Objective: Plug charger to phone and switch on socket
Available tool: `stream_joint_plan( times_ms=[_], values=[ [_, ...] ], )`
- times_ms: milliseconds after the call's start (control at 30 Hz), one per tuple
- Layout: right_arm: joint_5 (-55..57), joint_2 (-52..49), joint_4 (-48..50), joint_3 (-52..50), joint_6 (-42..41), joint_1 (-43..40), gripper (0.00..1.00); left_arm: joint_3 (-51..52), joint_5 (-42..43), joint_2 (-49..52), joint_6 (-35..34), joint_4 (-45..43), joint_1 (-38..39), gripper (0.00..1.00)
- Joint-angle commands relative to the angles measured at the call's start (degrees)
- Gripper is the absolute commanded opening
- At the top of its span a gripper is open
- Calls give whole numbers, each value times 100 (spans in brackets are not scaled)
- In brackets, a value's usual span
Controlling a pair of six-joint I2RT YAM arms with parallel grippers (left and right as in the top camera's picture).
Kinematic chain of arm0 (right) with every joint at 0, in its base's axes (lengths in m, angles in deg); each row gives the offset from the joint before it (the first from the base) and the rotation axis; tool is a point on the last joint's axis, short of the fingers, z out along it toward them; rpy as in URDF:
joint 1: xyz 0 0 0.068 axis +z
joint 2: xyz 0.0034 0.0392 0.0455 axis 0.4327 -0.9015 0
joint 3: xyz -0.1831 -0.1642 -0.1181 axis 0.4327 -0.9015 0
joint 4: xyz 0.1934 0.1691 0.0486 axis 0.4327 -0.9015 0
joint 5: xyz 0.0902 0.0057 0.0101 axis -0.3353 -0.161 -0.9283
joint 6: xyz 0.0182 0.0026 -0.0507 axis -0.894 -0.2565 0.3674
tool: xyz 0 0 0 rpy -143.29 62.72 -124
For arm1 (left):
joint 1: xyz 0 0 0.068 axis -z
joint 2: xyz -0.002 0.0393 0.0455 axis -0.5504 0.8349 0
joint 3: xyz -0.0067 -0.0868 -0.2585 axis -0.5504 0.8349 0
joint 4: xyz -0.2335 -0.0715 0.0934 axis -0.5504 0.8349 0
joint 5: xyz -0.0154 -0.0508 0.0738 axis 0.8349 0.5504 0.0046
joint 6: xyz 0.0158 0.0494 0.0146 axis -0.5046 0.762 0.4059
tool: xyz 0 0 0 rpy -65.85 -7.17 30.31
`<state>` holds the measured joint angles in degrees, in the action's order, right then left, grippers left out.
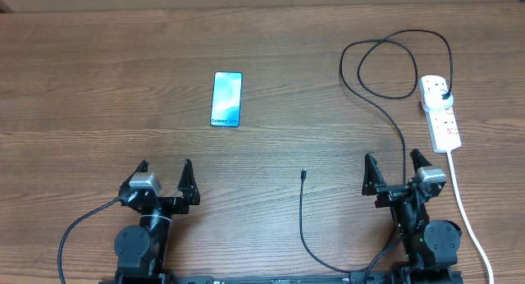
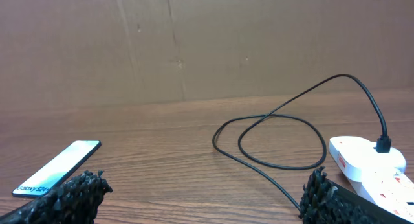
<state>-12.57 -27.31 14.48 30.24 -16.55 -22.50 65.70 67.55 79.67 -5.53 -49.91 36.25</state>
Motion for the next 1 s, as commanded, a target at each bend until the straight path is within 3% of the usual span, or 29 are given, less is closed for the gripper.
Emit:
stream_joint_plan(
  times_ms=[0,967],
  values=[
    [11,59,15,-57,7,46,100,20,-44,-61,133,13,-37,99],
    [11,57,17,-57,7,44,100,20,109,-61,33,-31,-37,100]
  ],
)
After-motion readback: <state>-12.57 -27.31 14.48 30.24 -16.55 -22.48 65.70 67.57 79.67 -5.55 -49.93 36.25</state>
